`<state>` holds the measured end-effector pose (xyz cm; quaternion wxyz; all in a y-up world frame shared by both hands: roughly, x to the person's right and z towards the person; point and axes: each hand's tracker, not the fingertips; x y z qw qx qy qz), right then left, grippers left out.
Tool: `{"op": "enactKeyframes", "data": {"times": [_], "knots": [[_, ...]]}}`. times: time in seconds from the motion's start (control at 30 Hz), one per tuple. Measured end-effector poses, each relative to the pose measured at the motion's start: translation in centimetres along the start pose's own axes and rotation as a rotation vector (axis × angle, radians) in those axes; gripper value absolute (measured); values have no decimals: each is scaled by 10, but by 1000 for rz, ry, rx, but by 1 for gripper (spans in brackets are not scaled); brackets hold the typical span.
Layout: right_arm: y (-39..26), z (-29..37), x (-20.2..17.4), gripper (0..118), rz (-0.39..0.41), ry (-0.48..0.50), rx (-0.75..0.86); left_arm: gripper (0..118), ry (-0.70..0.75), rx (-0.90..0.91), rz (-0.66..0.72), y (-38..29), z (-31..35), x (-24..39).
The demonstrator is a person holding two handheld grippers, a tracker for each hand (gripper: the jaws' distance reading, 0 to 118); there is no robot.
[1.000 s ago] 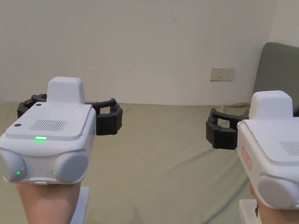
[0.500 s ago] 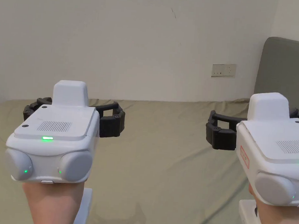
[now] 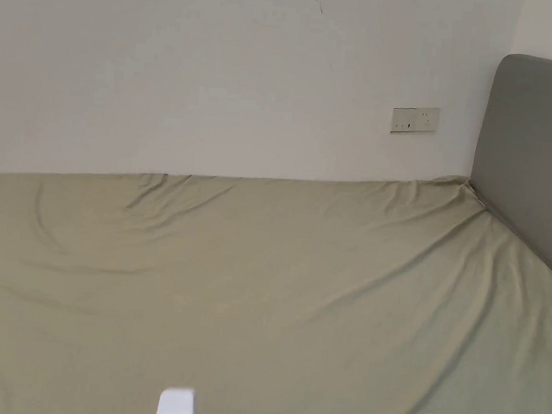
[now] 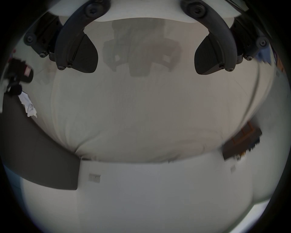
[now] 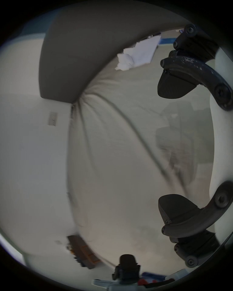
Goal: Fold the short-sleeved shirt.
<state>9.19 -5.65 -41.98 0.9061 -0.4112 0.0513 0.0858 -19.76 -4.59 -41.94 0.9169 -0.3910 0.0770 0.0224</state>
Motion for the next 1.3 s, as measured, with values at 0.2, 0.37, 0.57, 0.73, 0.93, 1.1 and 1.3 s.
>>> {"op": "enactKeyframes", "data": {"times": [0.2, 0.37, 0.57, 0.73, 0.93, 1.1, 1.3], "knots": [[-42, -47, -2, 118, -110, 14, -49, 118, 50, -44, 2, -54, -48, 2], [-33, -36, -2, 118, -92, 10, -59, 118, 46, -98, -6, -41, -32, 5], [-35, -37, 0, 118, -98, 20, -44, 118, 33, -90, 1, -41, -34, 1], [-32, -37, -4, 118, -108, 4, -49, 118, 32, -95, 2, -39, -33, 1], [-28, -41, -2, 118, -110, 20, -62, 118, 31, -96, 2, -39, -34, 1], [-32, -43, -2, 118, -110, 21, -63, 118, 31, -98, 2, -39, -30, 5], [-31, -42, -1, 118, -110, 21, -62, 118, 33, -97, 1, -40, -34, 3]]}}
